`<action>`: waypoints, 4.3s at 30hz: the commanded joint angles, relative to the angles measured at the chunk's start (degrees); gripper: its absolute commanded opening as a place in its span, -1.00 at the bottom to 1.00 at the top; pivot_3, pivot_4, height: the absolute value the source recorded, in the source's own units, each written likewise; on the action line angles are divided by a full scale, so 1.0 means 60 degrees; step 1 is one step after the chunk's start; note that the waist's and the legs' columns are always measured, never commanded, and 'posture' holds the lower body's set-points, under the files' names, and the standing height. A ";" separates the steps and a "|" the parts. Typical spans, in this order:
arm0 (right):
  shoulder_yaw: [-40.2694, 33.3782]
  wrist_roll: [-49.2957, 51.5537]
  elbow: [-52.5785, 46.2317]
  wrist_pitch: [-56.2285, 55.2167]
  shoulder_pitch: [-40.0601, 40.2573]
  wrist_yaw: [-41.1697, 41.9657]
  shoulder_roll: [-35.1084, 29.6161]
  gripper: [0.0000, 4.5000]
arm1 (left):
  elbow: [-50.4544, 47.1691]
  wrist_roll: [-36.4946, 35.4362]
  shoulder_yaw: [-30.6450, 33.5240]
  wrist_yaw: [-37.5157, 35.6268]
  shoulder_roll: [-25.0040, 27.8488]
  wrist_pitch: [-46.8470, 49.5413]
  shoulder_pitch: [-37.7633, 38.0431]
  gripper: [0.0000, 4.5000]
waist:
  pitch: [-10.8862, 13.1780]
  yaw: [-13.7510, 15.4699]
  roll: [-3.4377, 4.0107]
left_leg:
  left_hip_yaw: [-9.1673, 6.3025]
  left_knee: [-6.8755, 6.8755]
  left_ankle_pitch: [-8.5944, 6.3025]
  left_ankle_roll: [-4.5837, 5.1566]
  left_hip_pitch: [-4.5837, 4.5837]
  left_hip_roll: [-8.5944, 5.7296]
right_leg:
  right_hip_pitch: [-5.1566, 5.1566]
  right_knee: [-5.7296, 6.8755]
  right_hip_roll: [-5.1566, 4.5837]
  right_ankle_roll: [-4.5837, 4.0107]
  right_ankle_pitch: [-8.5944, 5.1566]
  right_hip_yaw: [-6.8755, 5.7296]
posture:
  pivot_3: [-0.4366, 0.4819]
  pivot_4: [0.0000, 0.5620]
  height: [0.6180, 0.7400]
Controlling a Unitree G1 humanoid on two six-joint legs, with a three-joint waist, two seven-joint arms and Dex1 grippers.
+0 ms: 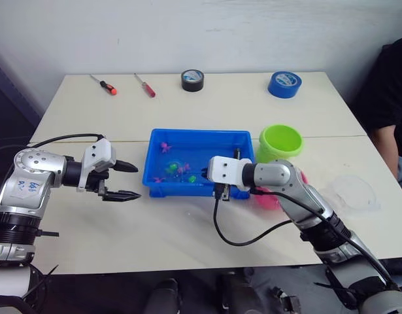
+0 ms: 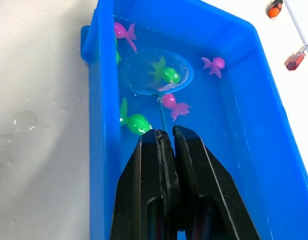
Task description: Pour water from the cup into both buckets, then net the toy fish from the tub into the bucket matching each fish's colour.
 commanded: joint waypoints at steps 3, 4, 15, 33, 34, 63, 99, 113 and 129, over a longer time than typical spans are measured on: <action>0.0278 -0.0262 0.0066 -0.0601 -0.0371 0.0224 0.0111 -1.00 | -0.0250 -0.0030 0.0138 0.0042 0.0108 -0.0025 -0.0107 0.99 | 0.0000 0.0004 0.0000 | 0.0000 0.0001 0.0004 -0.0007 0.0000 0.0000 | 0.0001 -0.0001 0.0000 0.0000 0.0000 -0.0001 | -0.05 -0.47 0.94; 0.0326 -0.0326 0.0163 -0.0692 -0.0419 0.0238 0.0114 -1.00 | -0.0242 -0.0032 0.0145 0.0045 0.0113 -0.0027 -0.0108 0.99 | 0.0000 0.0008 0.0000 | 0.0000 0.0001 0.0004 -0.0007 -0.0001 -0.0001 | 0.0001 -0.0002 0.0000 0.0000 0.0000 -0.0001 | -0.05 -0.47 0.94; -0.0491 0.0879 -0.0046 0.1113 -0.0501 0.0544 0.1098 -1.00 | -0.0113 0.0004 0.0177 0.0080 0.0138 -0.0116 -0.0158 0.99 | 0.0000 -0.0035 0.0000 | -0.0001 0.0002 0.0006 -0.0010 0.0000 0.0000 | 0.0000 0.0016 0.0001 0.0000 0.0000 -0.0001 | -0.05 -0.47 0.94; -0.0340 -0.0148 -0.0072 -0.0285 -0.0160 0.0051 -0.0362 -1.00 | 0.0135 0.0048 0.0051 0.0113 -0.0041 -0.0301 -0.0400 0.99 | 0.0000 0.0021 0.0000 | 0.0000 0.0002 0.0003 -0.0007 -0.0001 -0.0003 | -0.0001 0.0001 -0.0002 0.0000 0.0000 -0.0001 | -0.05 -0.47 0.94; -0.0423 -0.0166 -0.0044 -0.0421 -0.0162 0.0059 -0.0476 -1.00 | 0.0138 0.0049 0.0050 0.0110 -0.0043 -0.0306 -0.0405 0.99 | 0.0000 0.0024 0.0000 | 0.0000 0.0002 0.0003 -0.0007 -0.0001 -0.0003 | -0.0001 0.0001 -0.0002 0.0000 0.0000 -0.0001 | -0.05 -0.47 0.94; -0.0687 0.0353 -0.1255 0.1227 -0.0213 0.0091 0.0068 -1.00 | 0.0525 0.0224 0.0033 -0.0062 0.0016 -0.0462 -0.0714 0.99 | -0.0001 0.0040 -0.0002 | -0.0001 0.0009 0.0002 -0.0005 -0.0002 -0.0003 | 0.0001 0.0034 -0.0003 0.0000 0.0000 -0.0001 | -0.05 -0.47 0.94; -0.0836 -0.0785 0.0197 0.0045 -0.0607 -0.0426 -0.0398 -1.00 | 0.0400 0.0209 0.0094 0.0043 -0.0046 -0.0441 -0.0608 0.99 | -0.0001 0.0019 -0.0002 | 0.0000 0.0004 0.0003 -0.0008 -0.0002 -0.0002 | -0.0004 0.0016 -0.0001 -0.0001 0.0000 -0.0002 | -0.05 -0.47 0.94; -0.0181 -0.0743 0.0551 0.0187 -0.0440 -0.0190 0.0269 -1.00 | 0.0904 0.0347 0.0102 0.0082 -0.0051 -0.0699 -0.0933 0.99 | -0.0001 -0.0008 -0.0002 | 0.0001 0.0004 0.0006 -0.0012 -0.0002 -0.0001 | -0.0006 0.0037 0.0001 -0.0001 0.0000 -0.0002 | -0.05 -0.47 0.94; -0.1335 0.1169 0.0384 0.3316 -0.0851 -0.0186 0.1873 -1.00 | 0.1515 0.0386 0.0236 0.0237 0.0086 -0.0877 -0.1201 0.99 | -0.0001 -0.0016 -0.0002 | -0.0001 0.0006 0.0019 -0.0035 -0.0002 -0.0002 | -0.0008 0.0069 -0.0002 -0.0001 0.0000 -0.0007 | -0.05 -0.47 0.94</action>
